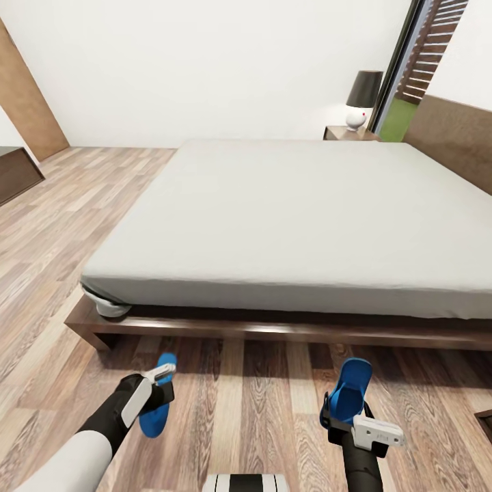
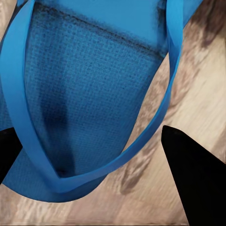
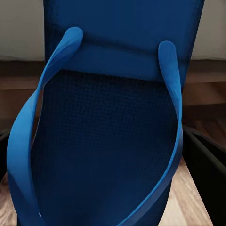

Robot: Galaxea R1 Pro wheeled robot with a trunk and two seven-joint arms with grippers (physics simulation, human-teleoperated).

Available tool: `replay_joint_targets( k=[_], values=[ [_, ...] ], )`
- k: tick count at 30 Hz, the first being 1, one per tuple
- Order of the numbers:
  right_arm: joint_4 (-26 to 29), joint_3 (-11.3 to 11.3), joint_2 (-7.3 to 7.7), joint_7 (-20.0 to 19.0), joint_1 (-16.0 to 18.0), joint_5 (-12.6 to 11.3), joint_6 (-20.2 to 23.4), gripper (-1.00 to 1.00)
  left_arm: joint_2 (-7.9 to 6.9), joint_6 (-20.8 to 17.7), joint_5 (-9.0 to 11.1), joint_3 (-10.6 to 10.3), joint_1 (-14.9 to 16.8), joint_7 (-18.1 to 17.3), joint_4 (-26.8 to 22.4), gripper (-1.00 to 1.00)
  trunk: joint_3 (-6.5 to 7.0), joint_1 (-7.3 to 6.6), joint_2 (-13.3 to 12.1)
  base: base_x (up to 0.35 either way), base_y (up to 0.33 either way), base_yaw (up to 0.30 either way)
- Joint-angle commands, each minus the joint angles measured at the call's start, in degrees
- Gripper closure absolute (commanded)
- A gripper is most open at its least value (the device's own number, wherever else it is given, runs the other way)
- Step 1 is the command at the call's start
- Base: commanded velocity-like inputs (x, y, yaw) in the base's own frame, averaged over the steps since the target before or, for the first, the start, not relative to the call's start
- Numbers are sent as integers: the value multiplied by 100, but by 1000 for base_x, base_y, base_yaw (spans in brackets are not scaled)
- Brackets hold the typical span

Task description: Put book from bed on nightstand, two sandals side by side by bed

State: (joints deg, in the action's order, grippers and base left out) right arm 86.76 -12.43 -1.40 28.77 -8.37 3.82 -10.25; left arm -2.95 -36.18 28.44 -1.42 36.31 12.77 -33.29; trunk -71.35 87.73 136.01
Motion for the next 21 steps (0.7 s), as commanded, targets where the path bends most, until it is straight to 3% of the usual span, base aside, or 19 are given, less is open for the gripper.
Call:
replay_joint_targets(
  k=[1,8,10,12,14,16,21],
  values=[
    [0,-4,-1,32,-1,40,6,100,-16,-83,54,-16,1,49,-12,100,-3,-1,1,0,0,0],
    [-9,-5,-1,32,2,40,8,100,-33,-233,24,-10,8,46,-52,100,-57,65,122,0,0,0],
    [-10,-5,-1,32,-2,40,7,100,-41,-543,0,-14,92,54,-117,100,-93,109,202,0,0,0],
    [-2,-5,-1,32,-2,40,10,100,-46,-1229,-9,-15,229,159,-264,100,-129,153,282,0,0,0],
    [-3,-5,-1,32,-1,40,9,100,-44,-1510,-10,-14,267,276,-382,100,-165,197,362,0,0,0],
    [-3,-5,-1,32,-3,40,8,100,-41,-1737,-6,-12,296,413,-555,100,-201,241,443,0,0,0],
    [-1,-5,-1,32,-1,40,6,100,-33,-1855,-5,-8,313,475,-697,100,-290,351,643,0,0,0]
  ],
)
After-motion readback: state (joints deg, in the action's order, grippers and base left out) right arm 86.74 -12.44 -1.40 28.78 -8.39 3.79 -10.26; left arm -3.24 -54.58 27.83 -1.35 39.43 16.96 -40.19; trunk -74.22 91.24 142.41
